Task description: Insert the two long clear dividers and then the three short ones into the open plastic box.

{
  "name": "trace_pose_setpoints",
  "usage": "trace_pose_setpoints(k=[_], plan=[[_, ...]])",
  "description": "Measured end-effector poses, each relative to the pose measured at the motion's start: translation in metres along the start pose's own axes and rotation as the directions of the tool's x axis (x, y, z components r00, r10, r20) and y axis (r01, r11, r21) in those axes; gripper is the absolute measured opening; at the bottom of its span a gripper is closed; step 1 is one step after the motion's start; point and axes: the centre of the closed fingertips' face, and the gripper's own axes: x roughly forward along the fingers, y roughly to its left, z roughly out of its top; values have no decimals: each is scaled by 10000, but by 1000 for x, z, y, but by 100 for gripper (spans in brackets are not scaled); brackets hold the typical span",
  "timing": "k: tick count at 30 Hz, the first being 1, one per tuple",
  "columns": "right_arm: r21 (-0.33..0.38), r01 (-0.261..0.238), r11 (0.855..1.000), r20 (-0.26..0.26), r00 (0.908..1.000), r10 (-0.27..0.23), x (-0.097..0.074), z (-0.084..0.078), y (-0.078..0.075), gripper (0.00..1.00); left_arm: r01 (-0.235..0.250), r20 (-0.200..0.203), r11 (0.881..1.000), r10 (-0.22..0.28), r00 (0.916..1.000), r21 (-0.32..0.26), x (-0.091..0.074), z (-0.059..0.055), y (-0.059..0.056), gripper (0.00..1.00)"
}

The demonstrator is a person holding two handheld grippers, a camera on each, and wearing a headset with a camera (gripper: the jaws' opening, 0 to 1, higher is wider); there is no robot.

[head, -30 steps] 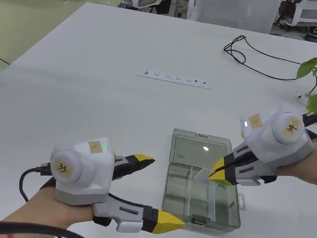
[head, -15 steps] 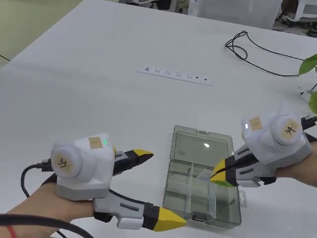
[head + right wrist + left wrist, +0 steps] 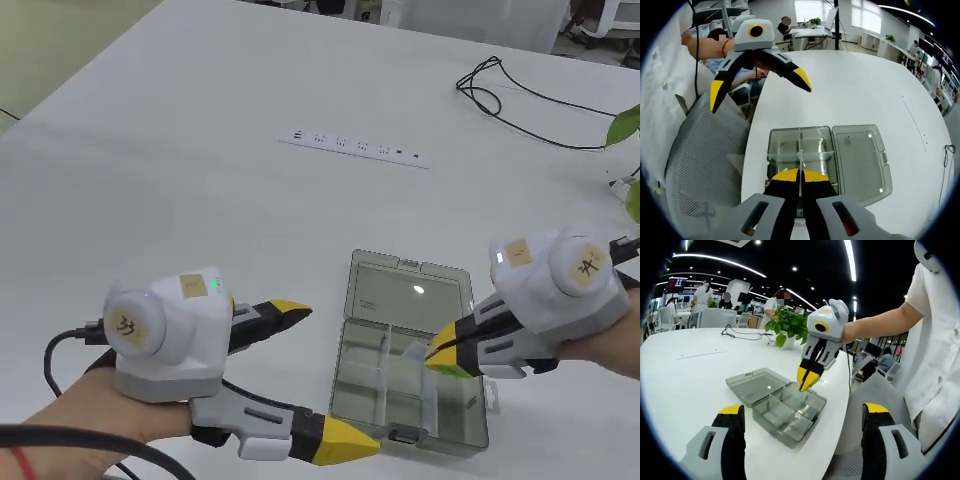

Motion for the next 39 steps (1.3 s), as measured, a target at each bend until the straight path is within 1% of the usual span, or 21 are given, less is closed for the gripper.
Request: trace_pose_setpoints(k=[2,4,8,14,18,28,34,36,39], plan=[[-155,7,9999,29,10000,-7,1,1,1,2,-21,7,10000,21,10000,1,0,0,1,99],[-465,0,9989,32,10000,1,2,2,3,2,-18,-15,10000,18,10000,-16,0,-1,0,99],[-671,10,9977,-32,10000,-12,5,0,3,2,13,-53,10000,-13,10000,-17,1,-2,0,99],[-561,17,9984,-24,10000,-18,8,0,2,2,49,-41,10000,-49,10000,-14,2,-2,-1,99],[-529,-27,9986,-121,9999,21,12,-2,2,2,80,-25,10000,-80,10000,0,2,-1,-1,99],[-564,-160,9983,-624,9980,124,25,-8,1,2,138,-173,9999,-138,9998,8,3,-6,-2,99],[-651,-240,9976,-1026,9946,173,36,-15,1,2,88,-219,10000,-88,9997,5,3,-9,1,99],[-805,-259,9964,-1191,9927,162,38,-16,1,2,83,-273,9999,-80,9996,90,3,-10,2,99],[-865,-293,9958,-1308,9912,178,40,-19,1,2,77,-257,10000,-76,9996,36,3,-9,2,99]])
